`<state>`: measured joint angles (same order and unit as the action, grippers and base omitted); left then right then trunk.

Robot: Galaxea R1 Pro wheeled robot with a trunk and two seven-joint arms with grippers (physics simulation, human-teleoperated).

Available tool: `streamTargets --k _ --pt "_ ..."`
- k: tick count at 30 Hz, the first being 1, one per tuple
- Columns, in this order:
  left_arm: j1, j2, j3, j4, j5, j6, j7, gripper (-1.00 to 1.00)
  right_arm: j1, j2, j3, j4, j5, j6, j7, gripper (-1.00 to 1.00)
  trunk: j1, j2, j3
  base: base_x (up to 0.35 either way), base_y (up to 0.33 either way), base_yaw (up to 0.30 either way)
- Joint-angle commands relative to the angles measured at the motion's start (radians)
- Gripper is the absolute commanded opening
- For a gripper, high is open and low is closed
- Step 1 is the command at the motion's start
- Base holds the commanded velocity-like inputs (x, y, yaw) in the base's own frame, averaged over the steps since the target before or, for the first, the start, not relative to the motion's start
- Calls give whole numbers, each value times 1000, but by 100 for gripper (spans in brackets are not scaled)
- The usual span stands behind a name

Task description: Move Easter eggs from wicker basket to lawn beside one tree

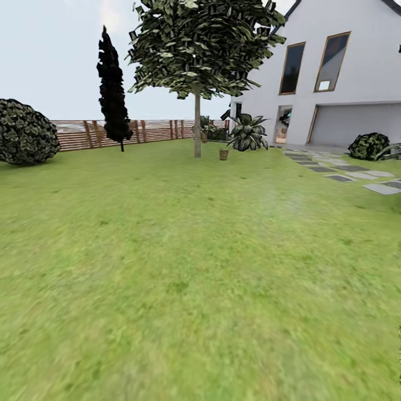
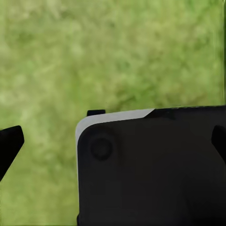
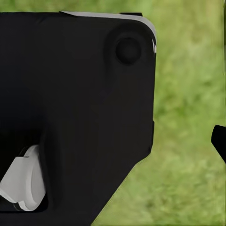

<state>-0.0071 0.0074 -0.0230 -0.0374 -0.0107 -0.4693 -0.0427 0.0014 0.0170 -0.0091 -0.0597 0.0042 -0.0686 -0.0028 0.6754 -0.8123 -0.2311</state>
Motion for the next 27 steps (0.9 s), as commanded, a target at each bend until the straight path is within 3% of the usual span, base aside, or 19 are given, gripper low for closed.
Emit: streamTargets --k 1,27 --pt "-1 0 -2 1 -1 -3 -2 100 0 0 -1 -3 0 -2 0 100 1 -1 -1 334 0 -174" --pt "-1 0 -2 1 -2 -3 0 100 0 2 -1 6 -1 -5 -2 100 1 -1 0 334 0 -43"
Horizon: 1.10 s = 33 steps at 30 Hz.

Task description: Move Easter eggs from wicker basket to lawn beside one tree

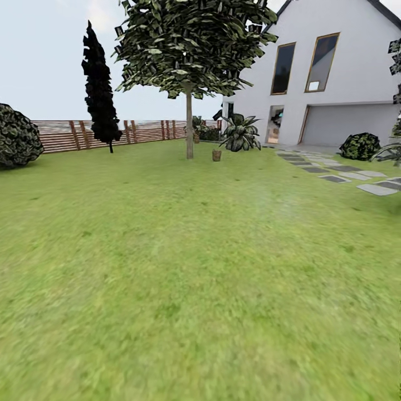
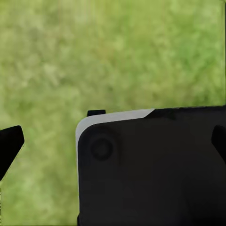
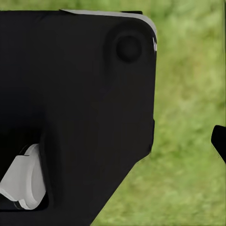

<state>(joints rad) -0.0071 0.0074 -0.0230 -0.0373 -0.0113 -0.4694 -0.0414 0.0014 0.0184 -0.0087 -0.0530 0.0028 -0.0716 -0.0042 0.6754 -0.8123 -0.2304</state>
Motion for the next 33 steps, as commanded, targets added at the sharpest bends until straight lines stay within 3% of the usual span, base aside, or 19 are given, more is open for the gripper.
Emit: streamTargets --k 1,19,33 --pt "-1 0 -2 1 -1 -3 -2 100 0 0 -1 -1 0 -2 0 100 1 -1 -1 334 0 -179" --pt "-1 0 -2 1 -1 -3 -2 100 0 0 -1 -1 0 -2 0 100 1 -1 0 329 0 -32" --pt "-1 0 -2 0 -1 -3 -2 100 0 1 0 0 0 -2 0 100 1 -1 4 314 0 -117"
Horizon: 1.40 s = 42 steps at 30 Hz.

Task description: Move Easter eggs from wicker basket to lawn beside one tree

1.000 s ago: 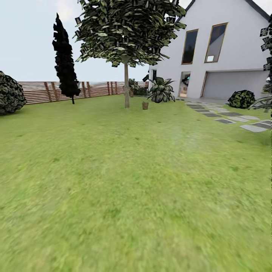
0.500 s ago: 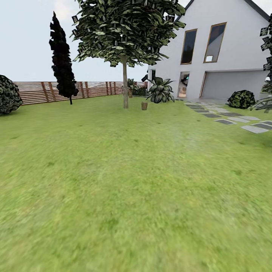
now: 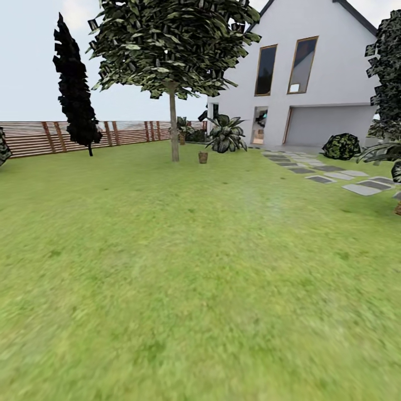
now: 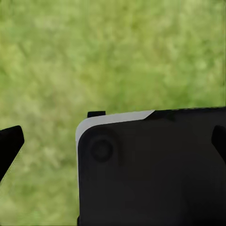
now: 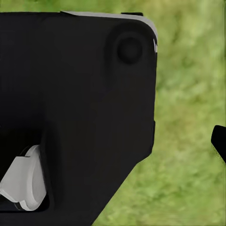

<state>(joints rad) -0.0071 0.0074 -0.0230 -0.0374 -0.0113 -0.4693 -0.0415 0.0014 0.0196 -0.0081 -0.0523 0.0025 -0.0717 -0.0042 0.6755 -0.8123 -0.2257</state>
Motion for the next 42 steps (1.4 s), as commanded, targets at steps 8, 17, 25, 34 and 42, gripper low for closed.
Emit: streamTargets --k 8,17,25,34,42 --pt "-1 0 -2 1 -1 -3 -1 100 0 -3 1 -7 2 -1 0 100 1 -1 -1 314 0 -7" --pt "-1 0 -2 1 -1 -4 -1 100 0 -11 2 -3 6 0 1 100 1 -1 -1 314 0 0" --pt "-1 0 -2 1 -1 -5 -1 100 0 -12 2 -3 9 0 0 100 1 -1 -1 314 0 0" --pt "-1 0 -2 1 -1 -5 -1 100 0 -11 4 -2 8 0 1 100 1 -1 -1 315 0 0" --pt "-1 0 -2 1 -1 -5 -2 100 0 -14 2 -2 10 0 1 100 1 -1 -1 317 0 0"
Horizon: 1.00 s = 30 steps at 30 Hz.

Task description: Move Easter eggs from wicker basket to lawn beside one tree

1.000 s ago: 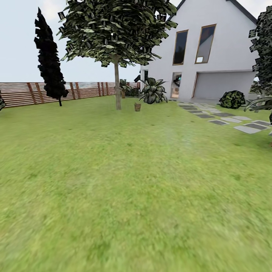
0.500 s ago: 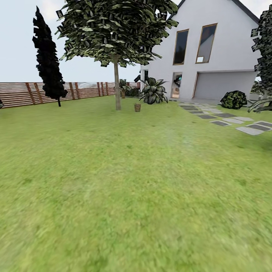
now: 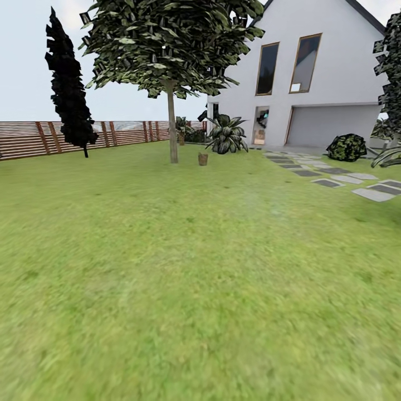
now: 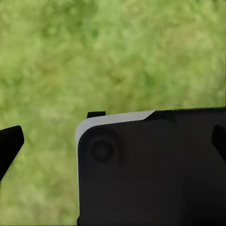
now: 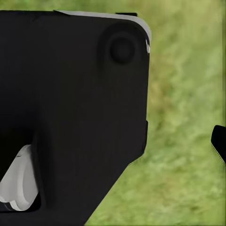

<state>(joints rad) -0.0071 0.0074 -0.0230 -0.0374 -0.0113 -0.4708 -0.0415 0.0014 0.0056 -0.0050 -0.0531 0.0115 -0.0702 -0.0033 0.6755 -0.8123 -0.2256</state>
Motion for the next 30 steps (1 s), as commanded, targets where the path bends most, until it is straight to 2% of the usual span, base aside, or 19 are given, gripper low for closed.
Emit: streamTargets --k 1,30 --pt "-1 0 -2 1 -1 -3 -1 100 0 0 0 -1 2 -2 0 100 1 -1 -1 318 0 0" --pt "-1 0 -2 1 -1 -3 -1 100 0 2 -1 -1 1 -2 0 100 1 -1 -1 318 0 0"
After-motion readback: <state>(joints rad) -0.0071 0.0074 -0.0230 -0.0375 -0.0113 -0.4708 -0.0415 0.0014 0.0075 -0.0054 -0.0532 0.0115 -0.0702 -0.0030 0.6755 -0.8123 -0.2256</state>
